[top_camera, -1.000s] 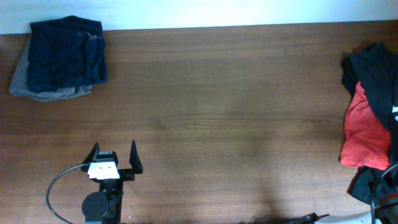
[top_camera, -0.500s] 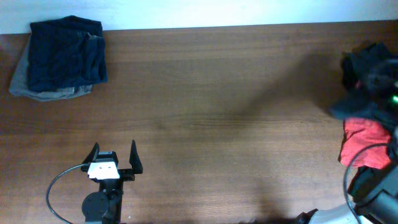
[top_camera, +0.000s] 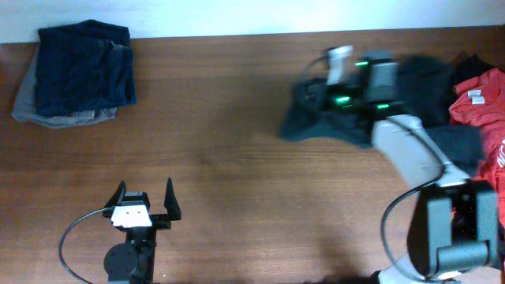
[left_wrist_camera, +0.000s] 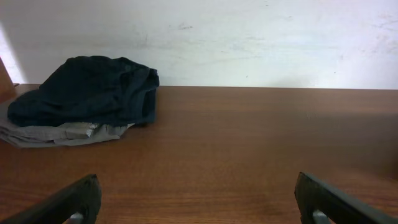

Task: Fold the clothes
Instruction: 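Pull the dark green shirt left onto the table center with the right gripper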

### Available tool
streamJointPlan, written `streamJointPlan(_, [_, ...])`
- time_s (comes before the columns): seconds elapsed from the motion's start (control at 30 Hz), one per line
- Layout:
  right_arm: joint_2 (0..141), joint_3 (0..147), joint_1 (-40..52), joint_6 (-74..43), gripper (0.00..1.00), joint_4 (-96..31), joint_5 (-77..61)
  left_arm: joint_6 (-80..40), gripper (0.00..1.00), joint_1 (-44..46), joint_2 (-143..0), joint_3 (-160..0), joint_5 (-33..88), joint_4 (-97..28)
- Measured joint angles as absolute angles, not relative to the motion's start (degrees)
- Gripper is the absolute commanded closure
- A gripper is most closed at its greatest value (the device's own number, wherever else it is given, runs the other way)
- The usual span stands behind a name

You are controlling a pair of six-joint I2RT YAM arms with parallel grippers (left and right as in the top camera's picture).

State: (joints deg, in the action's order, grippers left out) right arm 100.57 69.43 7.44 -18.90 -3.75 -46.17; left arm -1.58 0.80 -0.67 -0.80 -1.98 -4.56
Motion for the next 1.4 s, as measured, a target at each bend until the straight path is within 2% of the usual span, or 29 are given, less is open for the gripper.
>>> streamJointPlan(0.13, [100.6,69.4,20.6,-21.0,0.93,-1.3,-45.7,-1.6,0.01,0.8,-0.7,-0.8,-2.0,-4.6])
streamJointPlan(0.27, [100.7,69.4,26.1,-22.3,0.90,-0.8,-45.1,-1.6,0.01,0.8,-0.7,-0.8,-2.0,-4.6])
streamJointPlan(0.33, [100.7,69.4,27.8,-22.5,0.65,-0.7,-44.9,-1.6,0.01,0.8,-0.7,-0.8,-2.0,-4.6])
streamJointPlan(0.4, [100.7,69.4,29.2,-22.7,0.59,-0.9,-43.8,-1.6,0.01,0.8,-0.7,-0.8,-2.0,-4.6])
streamJointPlan(0.47, [100.7,69.4,30.1,-22.7,0.46,-1.2,-41.3,-1.6,0.01,0.8,-0.7,-0.8,-2.0,-4.6])
streamJointPlan(0.57, [100.7,69.4,29.3,-22.6,0.39,-1.2,-38.2,-1.6,0.01,0.8,-0.7,-0.8,-2.0,-4.6])
streamJointPlan(0.73, [100.7,69.5,24.6,-22.4,0.38,-2.9,-35.3,-1.6,0.01,0.8,-0.7,-0.8,-2.0,-4.6])
streamJointPlan(0.9, [100.7,69.6,15.6,-21.8,0.37,-12.1,-30.0,-1.6,0.01,0.8,-0.7,-0.8,-2.0,-4.6])
streamJointPlan(0.93, [100.7,69.5,14.0,-21.6,0.33,-14.2,-29.2,-1.6,0.01,0.8,-0.7,-0.8,-2.0,-4.6])
streamJointPlan(1.03, [100.7,69.6,11.1,-19.5,0.13,-20.3,-27.2,-1.6,0.01,0.8,-0.7,-0.8,-2.0,-4.6])
streamJointPlan(1.07, [100.7,69.6,11.1,-19.0,0.01,-21.9,-27.0,-1.6,0.01,0.8,-0.7,-0.8,-2.0,-4.5])
streamJointPlan(1.4, [100.8,69.6,16.5,-17.7,0.01,-28.6,-29.7,-1.6,0.01,0.8,-0.7,-0.8,-2.0,-4.6])
